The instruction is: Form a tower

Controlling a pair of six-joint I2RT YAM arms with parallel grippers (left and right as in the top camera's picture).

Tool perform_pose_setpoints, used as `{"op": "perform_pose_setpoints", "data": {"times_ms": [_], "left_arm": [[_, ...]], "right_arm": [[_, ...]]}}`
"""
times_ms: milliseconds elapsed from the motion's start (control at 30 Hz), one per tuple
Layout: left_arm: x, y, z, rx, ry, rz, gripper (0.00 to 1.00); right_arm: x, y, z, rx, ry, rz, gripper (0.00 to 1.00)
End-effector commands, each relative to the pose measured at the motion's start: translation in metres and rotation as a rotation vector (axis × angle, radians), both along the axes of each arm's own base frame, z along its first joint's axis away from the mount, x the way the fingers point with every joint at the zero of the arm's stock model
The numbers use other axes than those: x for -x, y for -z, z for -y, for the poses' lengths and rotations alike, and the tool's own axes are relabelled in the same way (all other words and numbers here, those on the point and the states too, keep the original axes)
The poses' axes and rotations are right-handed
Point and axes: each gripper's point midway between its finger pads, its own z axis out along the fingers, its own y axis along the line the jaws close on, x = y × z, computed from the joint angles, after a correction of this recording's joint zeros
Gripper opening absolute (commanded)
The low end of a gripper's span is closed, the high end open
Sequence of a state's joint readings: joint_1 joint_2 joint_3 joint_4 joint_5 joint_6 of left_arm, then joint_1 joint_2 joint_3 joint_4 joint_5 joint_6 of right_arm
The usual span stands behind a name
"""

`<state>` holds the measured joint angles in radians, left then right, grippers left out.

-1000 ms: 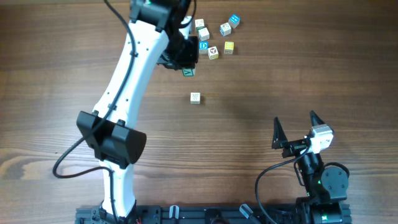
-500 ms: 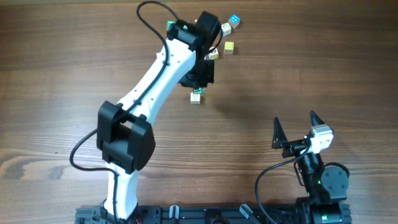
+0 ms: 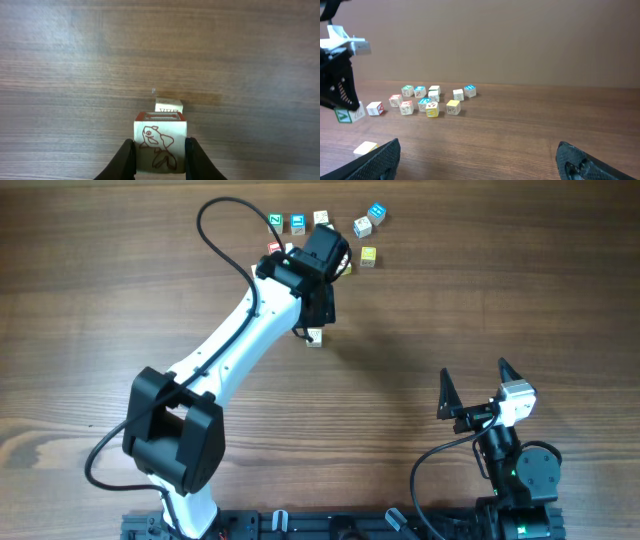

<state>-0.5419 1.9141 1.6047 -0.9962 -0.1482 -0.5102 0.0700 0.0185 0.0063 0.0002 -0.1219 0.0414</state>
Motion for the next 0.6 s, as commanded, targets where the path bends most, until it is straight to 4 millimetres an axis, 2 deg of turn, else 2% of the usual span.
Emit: {"op": "perform_pose_setpoints", "data": {"times_ms": [0, 200, 333, 567], "left_arm": [[0.008, 0.01, 0.003, 0.006, 0.046, -0.017, 0.04], [0.009, 0.016, 0.003, 0.006, 0.046, -0.018, 0.04], [0.011, 0.032, 0.001, 0.004, 0.046, -0.021, 0.04], [0.013, 0.035, 0.005, 0.02, 0.074, -0.027, 0.04]], "right_arm": [[-0.001, -0.002, 0.004, -0.014, 0.023, 0.007, 1.0], [-0.001, -0.002, 0.004, -0.013, 0.023, 0.006, 1.0], [-0.001, -0.002, 0.004, -0.013, 0.023, 0.007, 1.0], [-0.001, -0.002, 0.004, -0.013, 0.023, 0.007, 1.0]]}}
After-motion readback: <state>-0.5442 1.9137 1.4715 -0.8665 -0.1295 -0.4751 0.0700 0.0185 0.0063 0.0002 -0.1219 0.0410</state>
